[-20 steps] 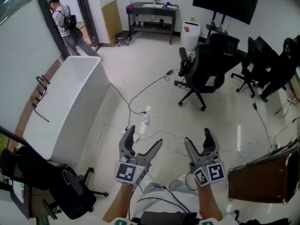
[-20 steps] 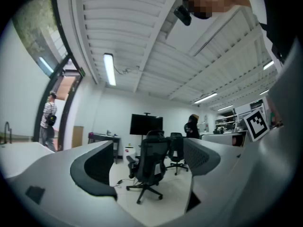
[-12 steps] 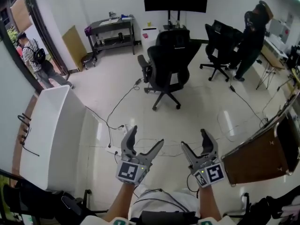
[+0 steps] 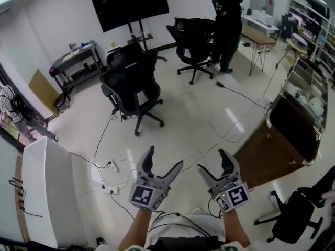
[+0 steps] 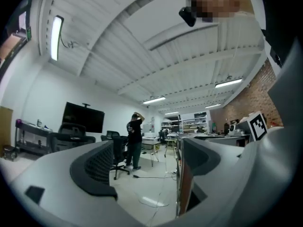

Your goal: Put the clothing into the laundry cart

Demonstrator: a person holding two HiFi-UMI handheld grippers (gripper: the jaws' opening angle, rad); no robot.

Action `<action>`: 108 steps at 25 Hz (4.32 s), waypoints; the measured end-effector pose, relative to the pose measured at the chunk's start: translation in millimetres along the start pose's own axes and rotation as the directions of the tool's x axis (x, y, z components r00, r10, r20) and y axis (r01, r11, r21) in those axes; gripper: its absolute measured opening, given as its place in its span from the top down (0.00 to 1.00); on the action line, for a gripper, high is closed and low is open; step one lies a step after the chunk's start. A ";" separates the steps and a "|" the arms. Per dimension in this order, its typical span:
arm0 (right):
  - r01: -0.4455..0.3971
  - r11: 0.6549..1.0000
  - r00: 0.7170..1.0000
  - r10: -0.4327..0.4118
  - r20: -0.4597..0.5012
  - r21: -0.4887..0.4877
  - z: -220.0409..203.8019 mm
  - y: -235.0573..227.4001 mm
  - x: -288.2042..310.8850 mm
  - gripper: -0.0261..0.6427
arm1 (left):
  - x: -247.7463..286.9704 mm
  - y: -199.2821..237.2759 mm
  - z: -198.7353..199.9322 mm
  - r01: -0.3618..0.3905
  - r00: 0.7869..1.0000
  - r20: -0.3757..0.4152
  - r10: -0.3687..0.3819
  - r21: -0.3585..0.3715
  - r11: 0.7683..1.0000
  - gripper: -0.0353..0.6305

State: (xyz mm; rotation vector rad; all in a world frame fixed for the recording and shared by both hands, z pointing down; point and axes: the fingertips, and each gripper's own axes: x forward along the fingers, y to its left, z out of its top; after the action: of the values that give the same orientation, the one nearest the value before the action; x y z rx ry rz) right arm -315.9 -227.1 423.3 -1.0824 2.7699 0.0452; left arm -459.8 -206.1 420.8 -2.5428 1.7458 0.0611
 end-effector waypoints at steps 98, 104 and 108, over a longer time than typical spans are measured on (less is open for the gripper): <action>0.867 0.325 0.358 -0.934 0.017 -0.377 225.6 -503.7 -1001.3 0.43 | 192.6 -1038.5 -17.6 0.945 0.325 0.031 -0.945 -0.061 0.322 0.28; 0.688 0.509 0.474 -0.855 -0.210 -0.517 223.0 -582.8 -1018.3 0.39 | 201.9 -1054.9 -3.9 0.905 0.422 0.031 -0.906 -0.076 0.419 0.28; 0.479 0.627 0.492 -0.772 -0.404 -0.615 221.9 -626.3 -1035.8 0.31 | 200.3 -1065.7 10.0 0.878 0.476 0.033 -0.879 -0.077 0.472 0.28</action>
State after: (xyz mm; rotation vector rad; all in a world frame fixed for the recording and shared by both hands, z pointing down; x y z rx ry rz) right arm 888.1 25.9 397.0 -2.6882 2.6557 0.2380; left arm 606.6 -9.9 423.6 -3.1405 0.1979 0.0668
